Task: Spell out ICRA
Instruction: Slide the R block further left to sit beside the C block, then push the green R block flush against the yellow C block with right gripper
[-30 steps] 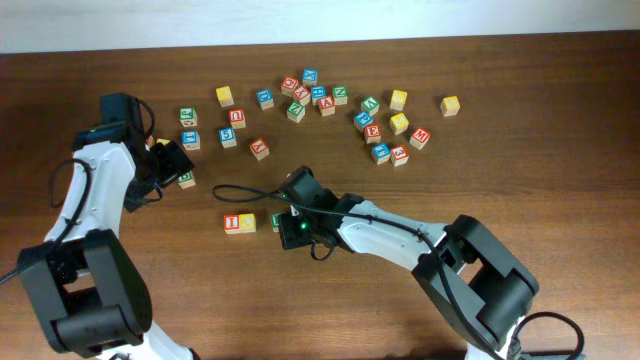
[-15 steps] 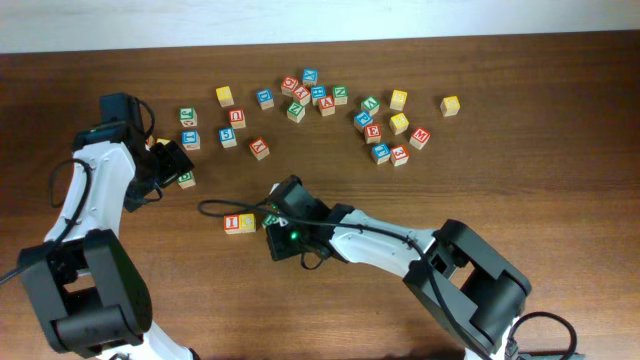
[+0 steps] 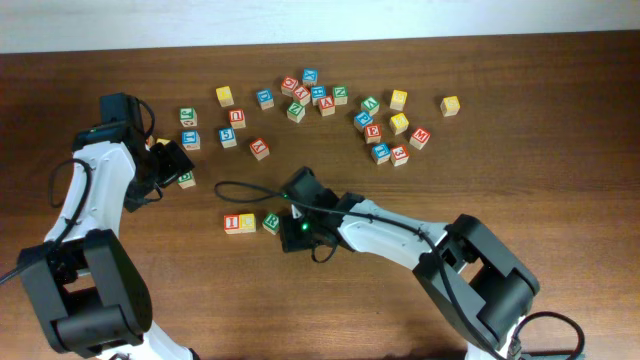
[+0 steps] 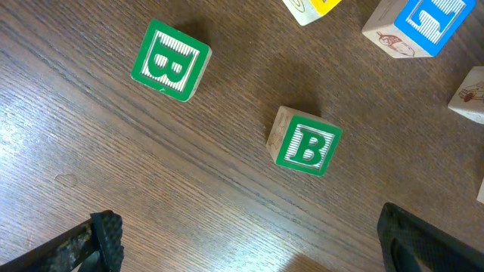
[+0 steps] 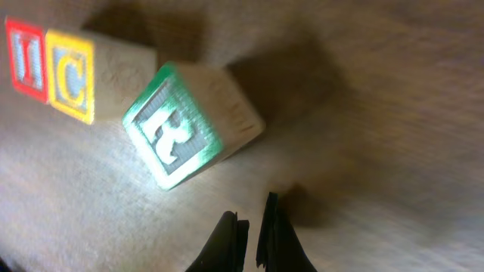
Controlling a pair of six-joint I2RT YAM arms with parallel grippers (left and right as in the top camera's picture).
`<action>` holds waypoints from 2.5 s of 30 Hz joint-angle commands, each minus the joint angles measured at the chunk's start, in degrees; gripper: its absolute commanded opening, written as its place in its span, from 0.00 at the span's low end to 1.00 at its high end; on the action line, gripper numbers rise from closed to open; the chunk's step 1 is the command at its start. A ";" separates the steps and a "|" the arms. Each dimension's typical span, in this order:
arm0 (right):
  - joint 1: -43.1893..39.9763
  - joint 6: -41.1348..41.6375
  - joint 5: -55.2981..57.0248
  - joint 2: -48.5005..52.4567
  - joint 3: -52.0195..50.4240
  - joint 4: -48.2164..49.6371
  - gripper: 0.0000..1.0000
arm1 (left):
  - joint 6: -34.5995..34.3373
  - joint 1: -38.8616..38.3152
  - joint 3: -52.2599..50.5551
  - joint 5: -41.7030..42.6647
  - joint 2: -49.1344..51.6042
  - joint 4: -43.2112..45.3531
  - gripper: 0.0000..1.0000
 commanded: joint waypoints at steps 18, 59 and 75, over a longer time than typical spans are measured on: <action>-1.16 0.66 6.43 2.05 -1.70 9.29 0.04 | 0.31 -0.07 0.52 0.42 0.20 -0.04 0.99; -0.76 1.73 5.49 2.10 -1.70 15.41 0.04 | 0.31 -0.09 0.52 0.42 0.20 -0.04 1.00; 1.07 1.75 3.89 2.10 -1.73 14.01 0.04 | 0.31 -0.09 0.52 0.42 0.20 -0.04 0.99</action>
